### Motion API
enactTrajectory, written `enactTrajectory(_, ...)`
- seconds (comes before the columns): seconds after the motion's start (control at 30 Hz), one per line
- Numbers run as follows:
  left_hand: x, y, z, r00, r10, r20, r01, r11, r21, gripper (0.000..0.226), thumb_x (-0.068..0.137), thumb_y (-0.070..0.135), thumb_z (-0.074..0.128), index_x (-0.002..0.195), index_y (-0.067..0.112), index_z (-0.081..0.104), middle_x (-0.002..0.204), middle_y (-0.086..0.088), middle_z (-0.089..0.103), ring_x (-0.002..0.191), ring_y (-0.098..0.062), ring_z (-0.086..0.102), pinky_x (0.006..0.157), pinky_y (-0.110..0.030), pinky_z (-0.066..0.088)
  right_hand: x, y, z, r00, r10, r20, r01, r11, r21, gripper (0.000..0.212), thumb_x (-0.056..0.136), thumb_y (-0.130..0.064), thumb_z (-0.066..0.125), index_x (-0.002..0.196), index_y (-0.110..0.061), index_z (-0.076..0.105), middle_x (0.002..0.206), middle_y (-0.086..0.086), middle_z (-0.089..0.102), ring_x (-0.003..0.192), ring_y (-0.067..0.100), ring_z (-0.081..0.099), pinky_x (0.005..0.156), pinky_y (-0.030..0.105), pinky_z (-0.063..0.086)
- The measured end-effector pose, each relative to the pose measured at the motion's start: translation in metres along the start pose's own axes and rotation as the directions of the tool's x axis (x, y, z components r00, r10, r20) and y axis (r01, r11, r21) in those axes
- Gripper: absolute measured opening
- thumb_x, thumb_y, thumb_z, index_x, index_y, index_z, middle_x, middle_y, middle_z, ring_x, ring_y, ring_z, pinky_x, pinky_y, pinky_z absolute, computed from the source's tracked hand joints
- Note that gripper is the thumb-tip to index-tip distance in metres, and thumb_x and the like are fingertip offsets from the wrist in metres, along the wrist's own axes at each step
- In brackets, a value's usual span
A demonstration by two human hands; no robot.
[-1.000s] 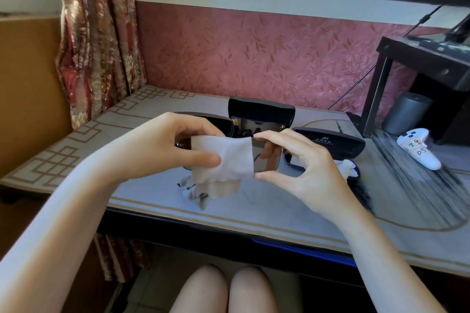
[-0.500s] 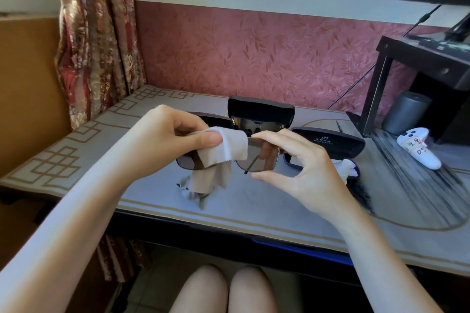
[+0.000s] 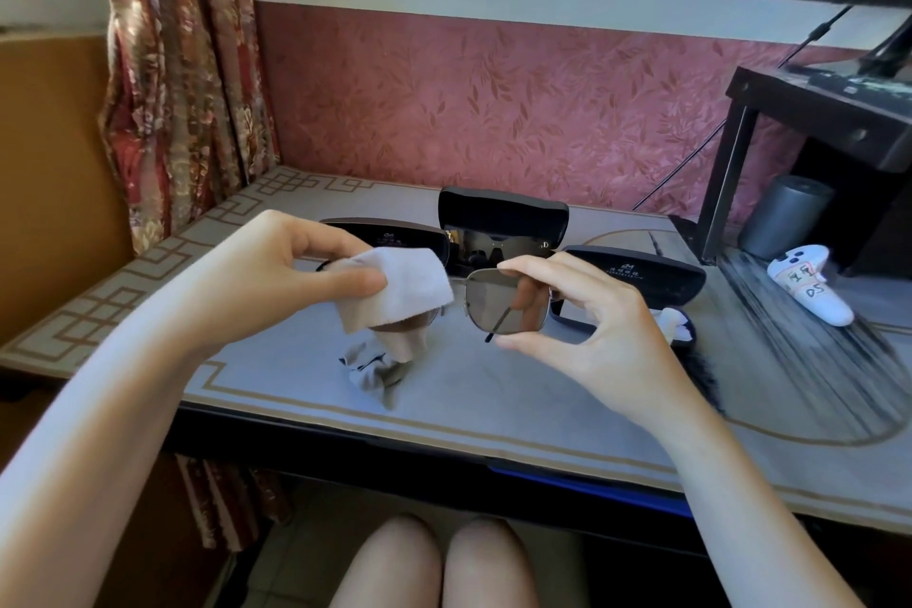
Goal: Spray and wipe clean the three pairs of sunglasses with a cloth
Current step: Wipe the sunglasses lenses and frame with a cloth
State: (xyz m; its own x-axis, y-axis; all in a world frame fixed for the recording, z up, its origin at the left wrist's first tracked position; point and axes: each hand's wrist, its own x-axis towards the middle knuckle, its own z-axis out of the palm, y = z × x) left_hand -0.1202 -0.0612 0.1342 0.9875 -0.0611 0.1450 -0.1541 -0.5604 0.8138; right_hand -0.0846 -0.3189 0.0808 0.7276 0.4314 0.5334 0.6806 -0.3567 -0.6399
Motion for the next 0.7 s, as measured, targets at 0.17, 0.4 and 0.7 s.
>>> enactTrajectory(0.17, 0.002, 0.001, -0.004, 0.989, -0.002, 0.146, -0.017, 0.992, 0.127, 0.024, 0.072, 0.024, 0.081, 0.087, 0.040, 0.072, 0.094, 0.016, 0.072, 0.097, 0.007, 0.062, 0.094, -0.019, 0.035, -0.001, 0.001, -0.001, 1.000, 0.002, 0.002, -0.002, 1.000, 0.005, 0.047, 0.075, -0.021, 0.079, 0.119, -0.018, 0.066, 0.093, -0.004, 0.058, 0.093, 0.010, 0.055, 0.092, 0.016, 0.039)
enactTrajectory(0.4, 0.006, 0.003, 0.000, 0.961, 0.038, 0.275, -0.084, 0.984, 0.157, 0.052, 0.052, 0.061, 0.078, 0.100, 0.044, 0.067, 0.101, 0.017, 0.069, 0.100, 0.001, 0.063, 0.094, -0.023, 0.046, 0.000, 0.001, -0.002, 1.000, -0.004, 0.006, 0.004, 1.000, 0.000, 0.046, 0.076, -0.014, 0.081, 0.119, -0.019, 0.065, 0.092, -0.005, 0.058, 0.093, 0.007, 0.055, 0.091, 0.012, 0.036)
enactTrajectory(0.7, 0.012, 0.011, 0.019, 0.990, 0.047, 0.135, -0.055, 0.997, 0.054, 0.010, 0.078, 0.030, 0.073, 0.086, 0.025, 0.077, 0.081, 0.011, 0.076, 0.076, 0.000, 0.070, 0.070, -0.011, 0.050, 0.000, 0.002, 0.002, 1.000, -0.016, 0.011, 0.016, 1.000, 0.013, 0.047, 0.075, -0.014, 0.081, 0.119, -0.022, 0.065, 0.095, -0.004, 0.059, 0.095, 0.009, 0.056, 0.091, 0.013, 0.038)
